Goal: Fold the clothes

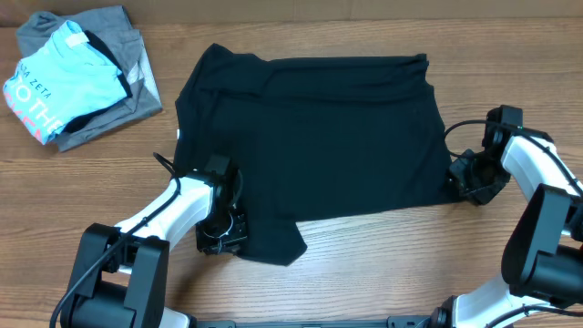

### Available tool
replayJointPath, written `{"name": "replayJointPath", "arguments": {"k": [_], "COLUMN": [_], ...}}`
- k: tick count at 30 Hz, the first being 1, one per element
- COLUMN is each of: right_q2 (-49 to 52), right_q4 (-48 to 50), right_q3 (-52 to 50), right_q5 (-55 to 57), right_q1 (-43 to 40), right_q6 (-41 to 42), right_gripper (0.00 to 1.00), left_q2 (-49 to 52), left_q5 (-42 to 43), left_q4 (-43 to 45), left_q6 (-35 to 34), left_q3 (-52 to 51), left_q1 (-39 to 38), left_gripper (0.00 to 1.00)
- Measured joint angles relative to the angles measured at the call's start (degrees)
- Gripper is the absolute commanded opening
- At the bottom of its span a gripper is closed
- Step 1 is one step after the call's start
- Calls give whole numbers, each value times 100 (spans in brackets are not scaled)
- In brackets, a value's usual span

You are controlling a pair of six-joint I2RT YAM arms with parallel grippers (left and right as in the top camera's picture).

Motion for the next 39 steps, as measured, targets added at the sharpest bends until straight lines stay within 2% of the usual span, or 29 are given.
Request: {"name": "replayJointPath", "arguments": {"k": [12, 15, 20, 23, 30, 32, 39], "right_q2": [-2, -2, 0, 0, 0, 0, 0], "right_q4": [111, 63, -490, -981, -1010, -837, -192], "right_q3": [-192, -192, -127, 289, 503, 485, -125], "right_q5": [-2, -2, 9, 7, 9, 11, 4], "right_q1": [0, 0, -2, -2, 0, -2, -2], "right_q6": [74, 72, -13, -87, -103, -103, -28], "right_gripper": [50, 54, 60, 64, 63, 59, 59], "left_q2": [0, 0, 0, 0, 2, 2, 2], "left_q5": [22, 22, 20, 22, 24, 24, 22], "left_q4": [2, 2, 4, 7, 13, 13, 24], "left_q6": [0, 0, 0, 0, 0, 0, 2], "left_q3": [0, 0, 0, 0, 0, 0, 0], "left_q1": [0, 0, 0, 0, 0, 0, 0], "left_gripper": [13, 13, 13, 13, 13, 10, 9]}}
